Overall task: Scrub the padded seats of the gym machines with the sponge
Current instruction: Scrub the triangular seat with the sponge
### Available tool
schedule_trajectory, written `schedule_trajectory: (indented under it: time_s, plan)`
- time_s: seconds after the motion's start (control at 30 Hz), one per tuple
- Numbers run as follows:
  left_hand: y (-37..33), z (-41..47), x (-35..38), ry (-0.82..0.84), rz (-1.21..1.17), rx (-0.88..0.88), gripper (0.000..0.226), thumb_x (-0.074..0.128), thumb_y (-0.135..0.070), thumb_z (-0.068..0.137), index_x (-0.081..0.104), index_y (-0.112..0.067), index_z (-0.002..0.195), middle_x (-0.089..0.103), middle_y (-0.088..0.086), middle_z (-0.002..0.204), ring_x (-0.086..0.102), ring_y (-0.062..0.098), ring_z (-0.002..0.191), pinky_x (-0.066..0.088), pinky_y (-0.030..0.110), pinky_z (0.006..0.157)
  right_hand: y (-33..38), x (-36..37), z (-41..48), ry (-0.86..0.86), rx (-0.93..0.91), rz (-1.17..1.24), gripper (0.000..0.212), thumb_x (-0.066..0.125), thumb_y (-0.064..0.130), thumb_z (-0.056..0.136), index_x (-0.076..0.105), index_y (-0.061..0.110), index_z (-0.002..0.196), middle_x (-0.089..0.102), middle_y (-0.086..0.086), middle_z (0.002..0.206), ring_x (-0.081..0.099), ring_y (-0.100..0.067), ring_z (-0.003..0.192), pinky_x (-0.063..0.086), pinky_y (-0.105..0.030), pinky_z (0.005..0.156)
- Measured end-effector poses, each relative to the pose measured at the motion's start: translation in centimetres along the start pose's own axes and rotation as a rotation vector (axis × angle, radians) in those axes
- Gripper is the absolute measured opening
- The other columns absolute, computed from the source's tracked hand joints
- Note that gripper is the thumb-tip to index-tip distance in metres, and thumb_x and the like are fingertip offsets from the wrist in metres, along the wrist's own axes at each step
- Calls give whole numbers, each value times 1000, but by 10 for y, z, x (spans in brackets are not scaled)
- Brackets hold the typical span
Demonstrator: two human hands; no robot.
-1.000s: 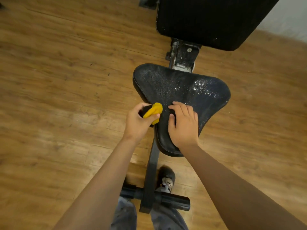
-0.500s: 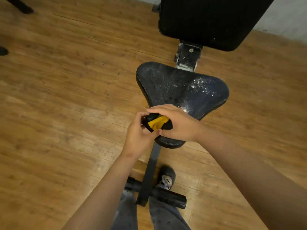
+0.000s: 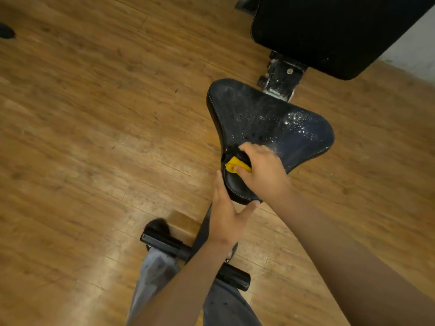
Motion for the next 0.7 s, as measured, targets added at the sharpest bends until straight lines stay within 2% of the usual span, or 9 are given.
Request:
schedule_trajectory:
  time_s: [0.07,0.2,0.27,0.33,0.43,0.5,0.57,0.63,0.7]
  plan:
    - [1,1,-2,-12,0,7,109,74,-51,74,8,-24,155,23,-1,158,22,13,146,32,43,115,3,1,-8,23,-17,4,37,64,25,89,54,15,123,61,-3,110,53,-21,105,27,-23,73]
    - [6,3,-2,-5,-20,7,106,74,-52,73,13,-21,154,30,-1,155,26,13,145,34,43,114,-4,2,-27,158,-88,26,35,68,18,83,59,13,116,61,-5,99,55,-25,97,36,-30,70]
    - [2,0,-1,-7,-45,5,109,78,-46,76,8,-21,155,21,-3,160,17,10,147,27,40,118,-15,-1,-12,98,-54,-4,38,66,15,83,59,10,120,62,-9,102,56,-28,100,43,-35,76]
    - [3,-2,0,-13,-48,2,110,78,-43,77,3,-20,155,15,-5,161,11,7,148,23,37,120,-19,-4,6,6,14,-24,36,64,14,84,59,8,119,61,-12,103,56,-30,100,42,-36,78]
    - [6,2,-1,-8,-44,8,111,79,-46,74,8,-21,155,23,-2,159,20,10,147,30,40,117,-5,3,-2,-16,9,16,34,69,14,81,62,8,113,62,-11,96,57,-30,93,41,-33,73]
    - [11,5,-1,9,-49,17,106,76,-45,71,14,-21,154,33,0,153,31,13,142,35,43,113,4,11,-34,70,-91,44,33,71,13,73,64,8,105,61,-9,85,59,-29,82,42,-30,65]
    - [14,7,-3,17,-28,36,103,74,-40,70,16,-22,153,35,-1,150,33,13,141,37,45,111,-5,12,-61,142,-141,66,35,71,10,68,65,8,103,60,-6,82,59,-26,77,44,-29,62]
    - [15,7,-6,32,5,56,104,77,-42,73,14,-25,154,31,-6,154,27,10,143,34,44,114,-31,3,-57,90,-54,68,34,72,4,72,65,8,105,61,-7,83,59,-25,77,46,-31,62]
    - [16,7,-9,62,1,65,101,76,-44,78,12,-28,155,26,-9,157,22,6,145,31,43,116,-53,-7,-43,-38,98,70,27,68,4,78,65,8,105,60,-8,83,58,-24,75,44,-32,61]
Point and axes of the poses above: each hand's wrist, its own z-axis towards the middle knuckle, its own x-axis out of the palm, y = z × x, the point moved 7 cm from there along z, towards the middle knuckle
